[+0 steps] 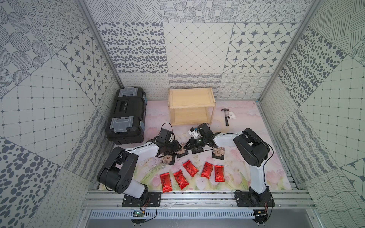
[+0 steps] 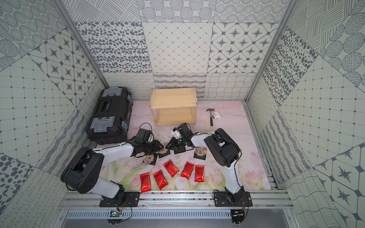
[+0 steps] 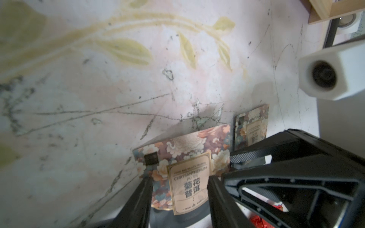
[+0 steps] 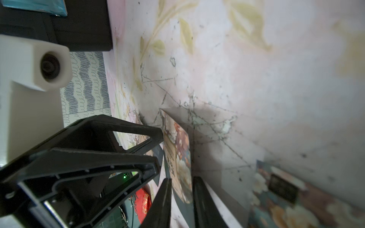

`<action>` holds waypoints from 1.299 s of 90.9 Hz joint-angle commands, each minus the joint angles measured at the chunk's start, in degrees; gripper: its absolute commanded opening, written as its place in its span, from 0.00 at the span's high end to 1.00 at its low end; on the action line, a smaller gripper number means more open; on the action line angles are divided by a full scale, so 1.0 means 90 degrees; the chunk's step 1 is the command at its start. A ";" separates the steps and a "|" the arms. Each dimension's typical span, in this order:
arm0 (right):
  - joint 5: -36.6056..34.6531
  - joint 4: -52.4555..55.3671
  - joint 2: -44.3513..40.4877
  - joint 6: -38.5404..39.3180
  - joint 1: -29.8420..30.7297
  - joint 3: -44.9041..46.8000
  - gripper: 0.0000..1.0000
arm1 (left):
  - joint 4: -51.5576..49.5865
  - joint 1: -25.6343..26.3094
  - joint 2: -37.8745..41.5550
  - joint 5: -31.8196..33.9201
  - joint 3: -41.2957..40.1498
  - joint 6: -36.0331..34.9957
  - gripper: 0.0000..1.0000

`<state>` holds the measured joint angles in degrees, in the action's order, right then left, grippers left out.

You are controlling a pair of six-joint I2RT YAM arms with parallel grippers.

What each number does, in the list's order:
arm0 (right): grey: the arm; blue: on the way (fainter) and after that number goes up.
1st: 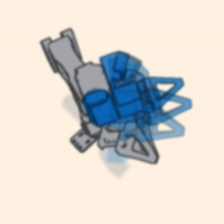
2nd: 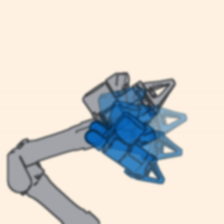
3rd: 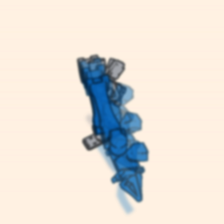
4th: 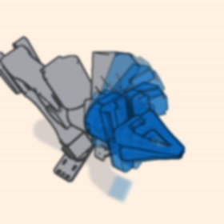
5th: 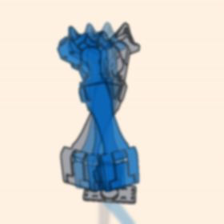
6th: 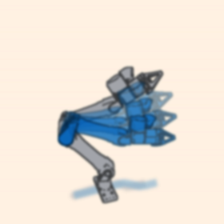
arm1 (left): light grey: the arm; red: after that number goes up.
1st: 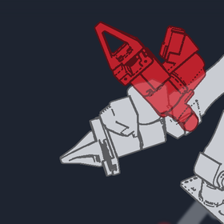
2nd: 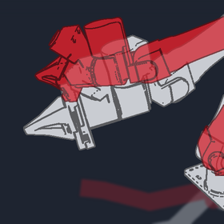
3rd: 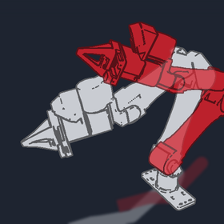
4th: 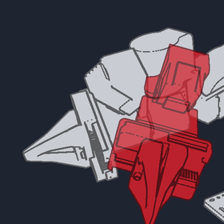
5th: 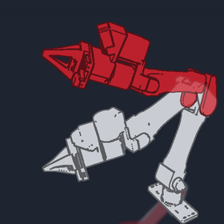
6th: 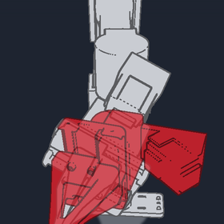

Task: Place the tea bags on the shelf by color
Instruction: Pick up the tea bag from the center of the board, then place the tea bag on the shelf.

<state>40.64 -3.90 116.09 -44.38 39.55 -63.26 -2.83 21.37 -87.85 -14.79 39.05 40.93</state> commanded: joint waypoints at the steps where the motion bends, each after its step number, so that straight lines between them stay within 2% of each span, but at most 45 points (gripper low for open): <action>1: 0.0108 -0.0350 0.0083 -0.0164 -0.0013 -0.0056 0.85 | -0.0432 0.0012 -0.0064 0.0178 -0.0052 0.0039 0.49; 16: 0.0113 -0.0484 0.0069 -0.0282 -0.0032 0.0013 1.00 | -0.0488 0.0008 0.0019 0.0169 -0.0005 0.0047 0.49; 28: 0.0079 -0.0484 -0.0053 -0.0324 -0.0076 0.0063 1.00 | -0.0738 0.0010 0.0331 0.0219 0.0158 0.0052 0.48; 46: -0.0119 -0.0346 -0.0909 -0.0455 -0.0335 0.0331 1.00 | -0.1564 -0.0030 0.1191 0.0490 0.0784 -0.0076 0.47; 64: 0.0004 0.0230 -0.1702 -0.0277 -0.0770 0.0014 1.00 | -0.1934 -0.0480 0.1561 0.0380 0.1413 -0.0229 0.48; 75: 0.0252 0.0824 -0.1785 -0.0064 -0.1069 -0.0781 1.00 | -0.2036 -0.0757 0.1376 0.0172 0.1888 -0.0284 0.48; 85: 0.0709 0.1245 -0.1491 0.0143 -0.1296 -0.1932 1.00 | -0.2124 -0.0810 0.1172 -0.0004 0.2297 -0.0231 0.48; 95: 0.0853 0.1503 -0.1095 0.0225 -0.1452 -0.3011 1.00 | -0.2038 -0.0822 0.1095 0.0126 0.2411 -0.0233 0.48; 118: 0.1187 0.1704 0.0783 -0.0364 -0.1559 -0.5658 1.00 | -0.2083 -0.0957 0.0616 0.0114 0.2596 -0.0329 0.50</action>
<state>49.17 9.30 115.22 -45.21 25.45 -106.78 -19.11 14.09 -80.14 -12.93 60.90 39.90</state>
